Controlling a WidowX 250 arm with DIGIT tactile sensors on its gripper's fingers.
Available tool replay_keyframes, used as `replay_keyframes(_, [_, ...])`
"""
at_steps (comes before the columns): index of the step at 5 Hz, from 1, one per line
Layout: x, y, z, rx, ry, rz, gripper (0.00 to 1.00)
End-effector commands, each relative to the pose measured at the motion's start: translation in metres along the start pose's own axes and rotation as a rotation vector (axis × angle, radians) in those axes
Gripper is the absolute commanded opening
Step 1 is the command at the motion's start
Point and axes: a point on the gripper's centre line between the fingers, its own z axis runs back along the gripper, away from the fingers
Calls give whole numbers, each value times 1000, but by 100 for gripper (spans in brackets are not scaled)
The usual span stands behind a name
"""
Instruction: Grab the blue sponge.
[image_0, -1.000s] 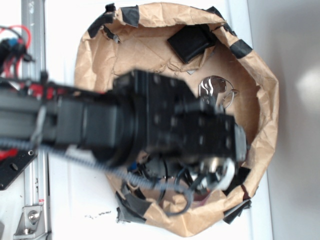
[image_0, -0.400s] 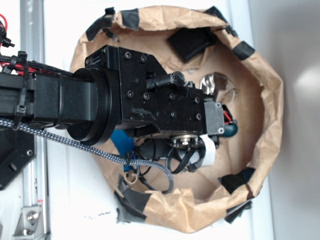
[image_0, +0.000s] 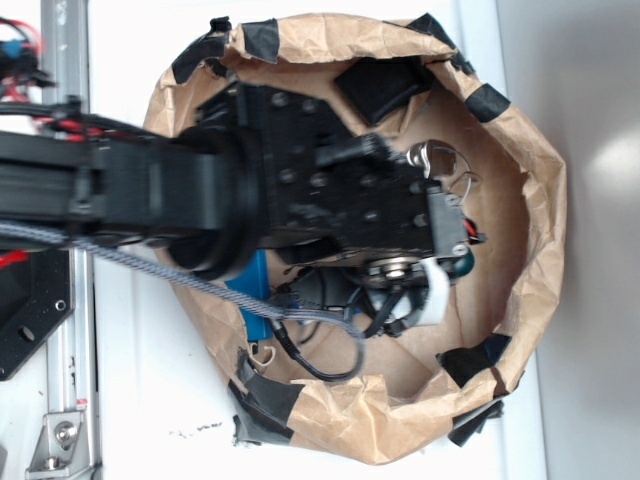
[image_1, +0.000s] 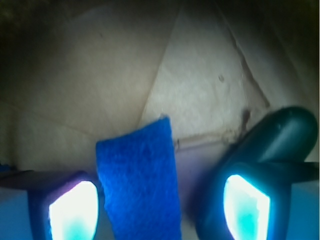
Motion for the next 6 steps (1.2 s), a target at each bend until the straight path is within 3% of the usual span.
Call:
replay_keyframes(1, [17,-31,14,32,21,-97,100])
replay_keyframes(3, [14,-25,13,-29,-27,-75,100])
replay_keyframes(4, [-6,-3,3,-5,-44,3,100])
replay_keyframes(5, [-21,5,-6,7,15,50,100])
replay_keyframes(6, [-25,6,-8,31,24,107,7])
